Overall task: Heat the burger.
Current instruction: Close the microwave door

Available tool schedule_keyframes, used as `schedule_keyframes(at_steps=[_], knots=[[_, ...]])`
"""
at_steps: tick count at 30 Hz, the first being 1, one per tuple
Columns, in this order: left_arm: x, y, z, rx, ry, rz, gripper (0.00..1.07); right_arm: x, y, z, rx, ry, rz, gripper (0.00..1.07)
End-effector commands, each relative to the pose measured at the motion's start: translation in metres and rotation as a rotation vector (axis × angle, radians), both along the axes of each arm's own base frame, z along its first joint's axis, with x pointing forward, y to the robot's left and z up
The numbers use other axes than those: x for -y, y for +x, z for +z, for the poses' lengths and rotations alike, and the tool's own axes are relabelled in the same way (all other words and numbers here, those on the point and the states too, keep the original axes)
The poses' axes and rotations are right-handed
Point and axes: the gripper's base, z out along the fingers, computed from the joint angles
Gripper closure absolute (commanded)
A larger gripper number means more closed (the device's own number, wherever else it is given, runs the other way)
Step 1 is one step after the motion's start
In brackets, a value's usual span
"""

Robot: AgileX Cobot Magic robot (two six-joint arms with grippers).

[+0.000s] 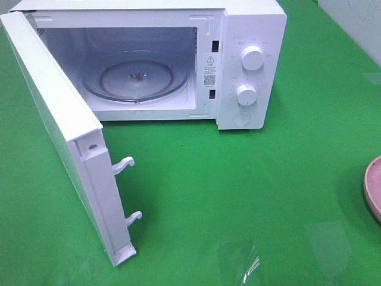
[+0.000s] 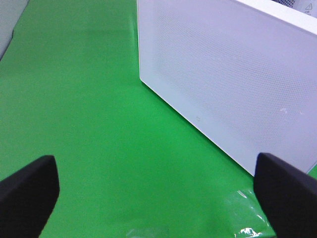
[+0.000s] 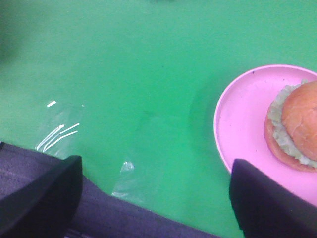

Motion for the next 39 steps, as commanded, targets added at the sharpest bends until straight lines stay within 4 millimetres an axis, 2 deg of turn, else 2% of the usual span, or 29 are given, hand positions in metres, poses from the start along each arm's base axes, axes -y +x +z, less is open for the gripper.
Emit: schedule_keyframes(at_steps=[1, 6, 9, 12, 13, 39], knots=[[0.0, -0.002, 0.001, 0.023, -0.005, 0.001, 0.07, 0.01, -0.018, -0.001, 0.079, 0.03, -0.032, 0.31], [0.0, -0.002, 0.001, 0.023, -0.005, 0.001, 0.07, 0.019, -0.036, -0.01, 0.159, 0.05, -0.111, 0.31], [0.0, -0.002, 0.001, 0.023, -0.005, 0.001, 0.07, 0.023, -0.047, -0.022, 0.21, 0.062, -0.183, 0.31], [0.0, -0.002, 0.001, 0.023, -0.005, 0.001, 0.07, 0.024, -0.053, -0.025, 0.247, 0.07, -0.217, 0.31], [0.0, -0.002, 0.001, 0.023, -0.005, 0.001, 0.07, 0.024, -0.058, -0.025, 0.306, 0.089, -0.242, 0.31], [0.0, -0.002, 0.001, 0.02, -0.005, 0.001, 0.07, 0.024, -0.058, -0.028, 0.338, 0.095, -0.271, 0.31]])
